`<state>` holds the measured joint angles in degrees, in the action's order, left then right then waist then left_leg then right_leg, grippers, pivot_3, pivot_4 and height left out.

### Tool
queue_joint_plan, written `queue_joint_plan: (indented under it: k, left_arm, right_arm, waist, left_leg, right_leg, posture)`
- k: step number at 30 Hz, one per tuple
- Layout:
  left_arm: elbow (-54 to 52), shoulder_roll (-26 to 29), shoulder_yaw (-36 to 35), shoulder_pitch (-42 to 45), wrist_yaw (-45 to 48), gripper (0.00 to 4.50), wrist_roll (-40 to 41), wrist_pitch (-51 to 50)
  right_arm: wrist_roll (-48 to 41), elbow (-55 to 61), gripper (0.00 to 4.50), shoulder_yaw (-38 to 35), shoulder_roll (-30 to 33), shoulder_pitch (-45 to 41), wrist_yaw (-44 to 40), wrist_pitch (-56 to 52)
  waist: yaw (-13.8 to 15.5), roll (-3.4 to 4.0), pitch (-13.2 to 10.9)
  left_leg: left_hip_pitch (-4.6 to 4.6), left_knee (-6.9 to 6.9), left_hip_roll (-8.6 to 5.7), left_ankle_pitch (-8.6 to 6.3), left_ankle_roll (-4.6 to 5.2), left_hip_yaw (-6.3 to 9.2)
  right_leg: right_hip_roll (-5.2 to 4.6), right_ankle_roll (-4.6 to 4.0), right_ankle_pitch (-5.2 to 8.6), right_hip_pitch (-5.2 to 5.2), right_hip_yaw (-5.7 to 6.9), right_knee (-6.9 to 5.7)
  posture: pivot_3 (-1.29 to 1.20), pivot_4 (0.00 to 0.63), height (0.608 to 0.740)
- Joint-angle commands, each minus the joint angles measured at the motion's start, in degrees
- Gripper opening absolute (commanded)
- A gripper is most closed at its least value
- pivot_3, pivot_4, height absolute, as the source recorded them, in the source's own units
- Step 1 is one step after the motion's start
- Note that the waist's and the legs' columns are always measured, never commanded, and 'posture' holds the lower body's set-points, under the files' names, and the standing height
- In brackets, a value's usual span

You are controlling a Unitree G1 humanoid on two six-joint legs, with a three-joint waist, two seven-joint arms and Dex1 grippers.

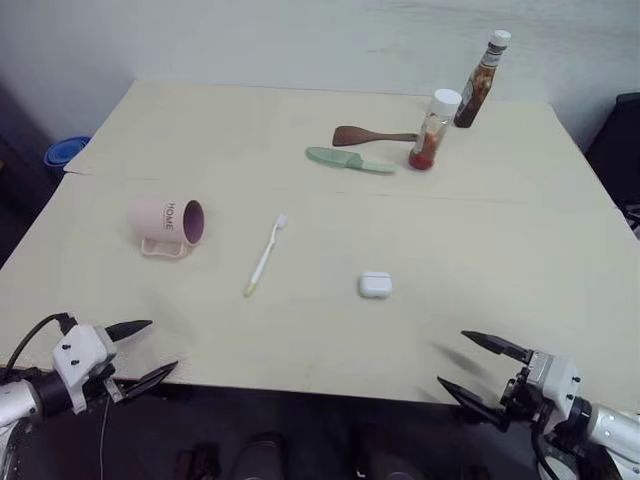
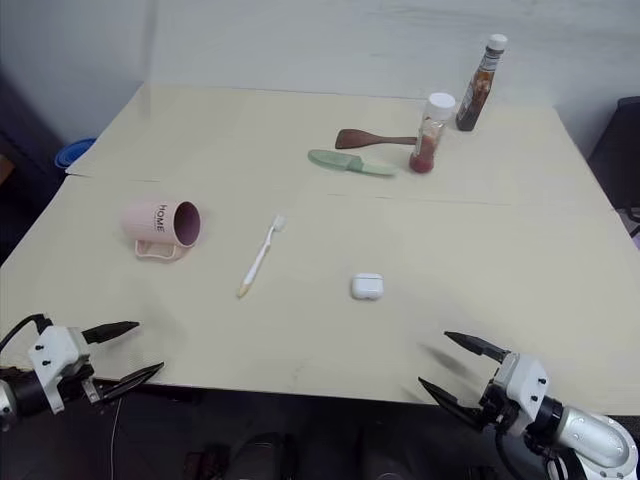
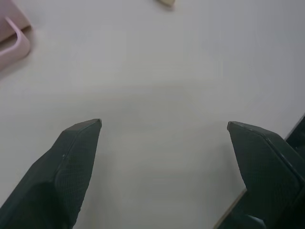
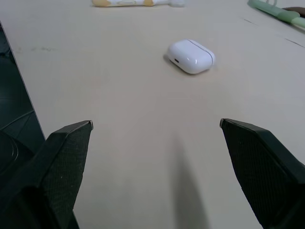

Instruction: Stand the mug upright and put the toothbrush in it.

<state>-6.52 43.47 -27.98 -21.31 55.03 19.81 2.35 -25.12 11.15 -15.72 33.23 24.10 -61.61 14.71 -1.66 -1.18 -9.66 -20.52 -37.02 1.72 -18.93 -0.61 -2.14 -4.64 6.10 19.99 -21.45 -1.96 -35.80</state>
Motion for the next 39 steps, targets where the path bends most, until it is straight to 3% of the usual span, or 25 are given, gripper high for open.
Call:
queue_joint_plan:
  k: [1, 26, 29, 34, 39]
  left_arm:
    - [-3.24, -0.72, -0.97, -0.76, -0.33, 4.50, 2.14, -1.31]
    - [-8.92, -0.23, 1.46, 1.81, 1.08, 4.50, 5.34, -9.75]
    - [-10.14, 0.09, 2.21, 1.56, 3.06, 4.50, 7.30, -10.79]
    - [-14.41, 1.17, 5.59, 3.95, 5.64, 4.50, 13.66, -18.58]
    - [-15.16, -0.65, 11.02, 8.70, 4.98, 4.50, 12.86, -18.95]
  right_arm:
    - [-0.36, 0.99, 4.47, 0.43, 0.40, -0.59, -0.11, 0.56]
    - [0.75, -2.41, 4.47, 1.48, 0.63, -9.95, 2.80, -1.42]
    - [1.07, -2.55, 4.47, 2.88, 2.54, -14.48, 1.41, -3.41]
    - [0.38, -3.41, 4.47, 10.62, 10.60, -32.00, -1.13, -22.73]
    - [6.24, -13.38, 4.47, 20.01, 8.99, -48.18, -3.47, -28.57]
  waist:
    - [-0.17, 0.02, -0.01]
    - [-0.20, 0.04, -0.02]
    - [-0.22, 0.08, -0.05]
    - [-0.68, 0.38, -0.24]
    - [-0.62, 0.47, -0.30]
  left_leg:
    - [0.00, 0.01, 0.00, 0.00, 0.00, -0.01]
    - [0.01, -0.07, 0.00, 0.01, -0.02, -0.02]
    - [0.02, -0.11, 0.00, 0.03, -0.03, -0.02]
    - [0.04, -0.23, 0.00, 0.13, 0.03, -0.03]
    - [0.03, -0.05, 0.04, 0.28, -0.12, 0.10]
  right_leg:
    - [0.00, 0.00, 0.00, 0.00, -0.01, 0.00]
    - [0.06, 0.01, 0.00, 0.00, 0.00, -0.07]
    - [0.06, 0.01, -0.01, 0.00, 0.00, -0.12]
    - [0.04, 0.03, -0.09, 0.00, -0.05, -0.20]
    - [0.13, -0.06, -0.11, -0.08, 0.09, -0.21]
  posture:
    - [0.00, 0.150, 0.740]
    - [0.00, 0.150, 0.740]
    - [0.00, 0.150, 0.740]
    - [0.00, 0.150, 0.740]
    - [0.00, 0.150, 0.740]
